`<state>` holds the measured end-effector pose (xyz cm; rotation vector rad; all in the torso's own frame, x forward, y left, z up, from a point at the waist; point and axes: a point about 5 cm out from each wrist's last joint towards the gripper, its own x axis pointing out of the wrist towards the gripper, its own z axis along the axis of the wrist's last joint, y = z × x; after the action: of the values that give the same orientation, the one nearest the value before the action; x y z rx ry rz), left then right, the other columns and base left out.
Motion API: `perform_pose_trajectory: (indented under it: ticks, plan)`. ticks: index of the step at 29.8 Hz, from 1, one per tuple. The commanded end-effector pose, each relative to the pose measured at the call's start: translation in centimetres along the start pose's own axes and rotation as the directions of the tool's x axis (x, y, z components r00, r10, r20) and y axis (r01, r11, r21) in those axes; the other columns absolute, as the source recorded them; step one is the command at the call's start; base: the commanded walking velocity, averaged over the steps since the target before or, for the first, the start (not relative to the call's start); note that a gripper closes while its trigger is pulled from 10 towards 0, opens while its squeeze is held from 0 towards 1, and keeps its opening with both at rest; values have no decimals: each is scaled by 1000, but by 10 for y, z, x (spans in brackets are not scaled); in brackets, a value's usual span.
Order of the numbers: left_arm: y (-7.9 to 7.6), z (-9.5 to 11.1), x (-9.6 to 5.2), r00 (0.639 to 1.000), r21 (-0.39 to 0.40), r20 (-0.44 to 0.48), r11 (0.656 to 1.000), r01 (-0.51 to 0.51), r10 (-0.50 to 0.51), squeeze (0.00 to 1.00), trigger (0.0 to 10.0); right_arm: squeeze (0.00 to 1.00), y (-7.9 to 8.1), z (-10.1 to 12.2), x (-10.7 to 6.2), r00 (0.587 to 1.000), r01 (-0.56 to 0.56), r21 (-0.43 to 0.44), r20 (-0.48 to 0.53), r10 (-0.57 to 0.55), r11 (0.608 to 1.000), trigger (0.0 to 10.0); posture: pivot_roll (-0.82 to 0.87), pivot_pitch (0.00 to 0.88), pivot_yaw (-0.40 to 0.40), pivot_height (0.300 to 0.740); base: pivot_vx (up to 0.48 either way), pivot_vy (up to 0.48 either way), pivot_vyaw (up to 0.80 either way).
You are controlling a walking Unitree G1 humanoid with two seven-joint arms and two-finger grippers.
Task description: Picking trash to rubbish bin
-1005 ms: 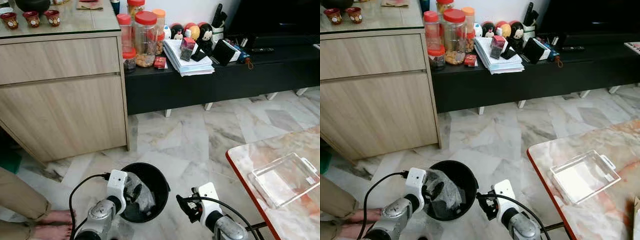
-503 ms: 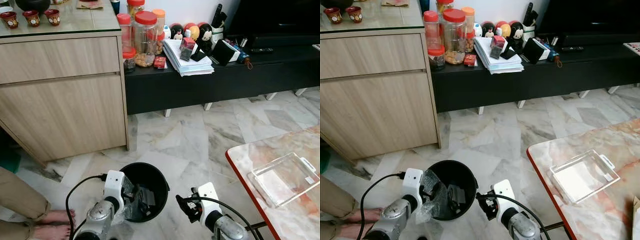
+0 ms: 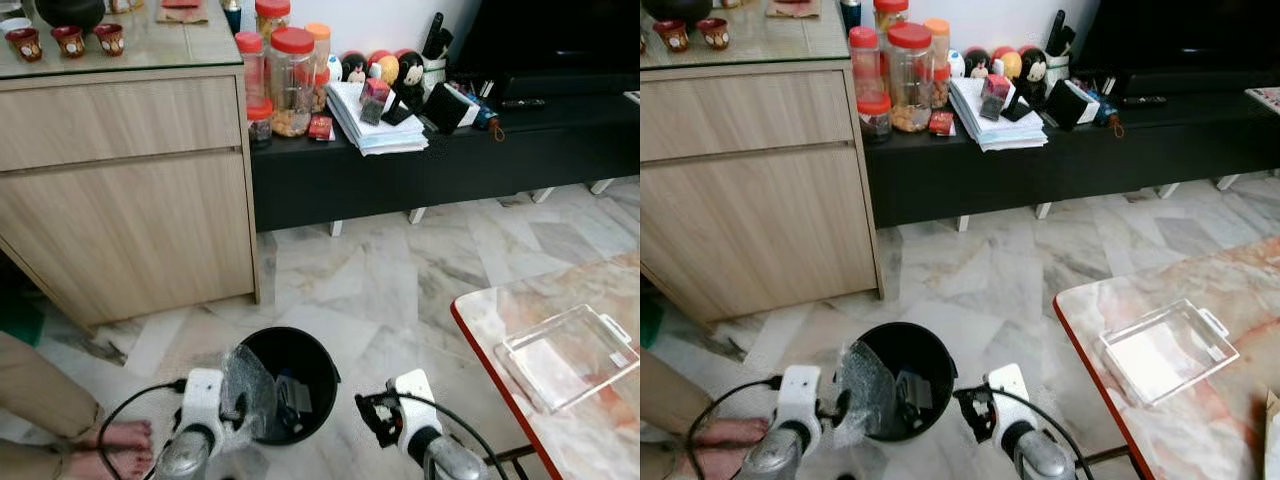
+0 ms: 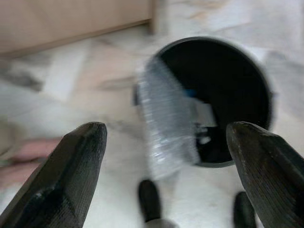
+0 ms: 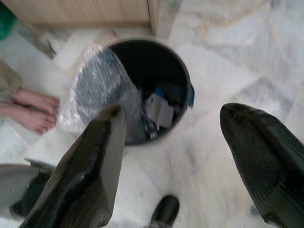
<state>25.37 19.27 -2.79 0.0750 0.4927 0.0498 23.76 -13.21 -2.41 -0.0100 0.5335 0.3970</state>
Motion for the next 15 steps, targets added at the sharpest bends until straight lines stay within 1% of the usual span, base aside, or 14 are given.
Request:
perform_pose_trajectory:
  ticks: [1,2,4,6,12,13,15]
  plan:
    - [0,-5,-3,1000,19,-3,1000,-12,12,0,10000,0,-4,-7,-3,1000,26,21,-14,-26,999,10000,115,161,-97,740,0,0,0]
    - [5,-10,-6,999,44,-10,998,-47,47,0,10000,0,-8,-14,-5,998,61,31,-35,-60,998,10000,120,155,-92,740,0,0,0]
    - [7,-12,-7,998,56,-12,997,-59,59,0,10000,0,-10,-17,-5,996,76,35,-43,-74,997,10000,123,151,-89,740,0,0,0]
    - [13,-20,-12,995,87,-26,991,-97,100,0,10000,0,-14,-25,-6,991,122,46,-69,-118,991,10000,123,144,-85,740,0,0,0]
    - [15,-23,-14,993,84,-28,990,-116,119,0,10000,0,-15,-29,-7,988,137,45,-82,-133,990,10000,123,144,-85,740,0,0,0]
    - [20,-28,-18,988,109,-30,983,-150,154,0,10000,0,-17,-37,-11,985,155,79,-93,-148,985,10000,128,139,-83,740,0,0,0]
    - [21,-31,-20,986,120,-32,980,-161,166,0,10000,0,-17,-40,-13,983,162,89,-98,-153,983,10000,128,139,-83,740,0,0,0]
